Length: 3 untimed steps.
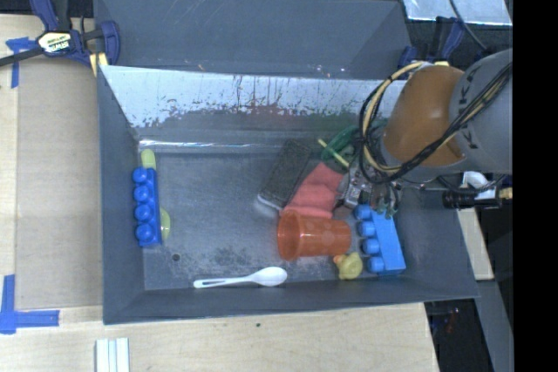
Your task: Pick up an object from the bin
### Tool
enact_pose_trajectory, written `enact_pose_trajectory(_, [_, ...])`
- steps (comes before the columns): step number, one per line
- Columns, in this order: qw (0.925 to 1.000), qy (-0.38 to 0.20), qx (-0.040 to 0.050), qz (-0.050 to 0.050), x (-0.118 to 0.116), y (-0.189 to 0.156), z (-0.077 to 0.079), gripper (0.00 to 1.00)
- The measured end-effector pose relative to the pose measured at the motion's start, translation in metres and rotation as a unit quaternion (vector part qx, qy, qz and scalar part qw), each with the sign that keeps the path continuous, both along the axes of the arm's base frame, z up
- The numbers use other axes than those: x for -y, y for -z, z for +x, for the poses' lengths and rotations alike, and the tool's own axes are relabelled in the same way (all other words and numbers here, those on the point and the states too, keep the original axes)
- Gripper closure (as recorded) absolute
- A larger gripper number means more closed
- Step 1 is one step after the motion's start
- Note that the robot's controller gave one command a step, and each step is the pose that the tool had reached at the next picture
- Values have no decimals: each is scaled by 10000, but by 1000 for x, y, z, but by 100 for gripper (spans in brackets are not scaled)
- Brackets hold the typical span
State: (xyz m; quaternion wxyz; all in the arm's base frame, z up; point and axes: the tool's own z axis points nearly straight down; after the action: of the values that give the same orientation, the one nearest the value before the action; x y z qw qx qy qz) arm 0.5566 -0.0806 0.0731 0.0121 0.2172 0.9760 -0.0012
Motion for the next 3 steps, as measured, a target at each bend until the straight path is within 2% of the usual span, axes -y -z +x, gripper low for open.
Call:
enact_pose_trajectory(1, [10000,-4,0,-1,0,0,0,100])
enact_pose_trajectory(2, [9989,-459,-25,-13,-18,-49,14,100])
enact_pose_trajectory(3, [9973,-729,-37,-19,-29,-83,22,100])
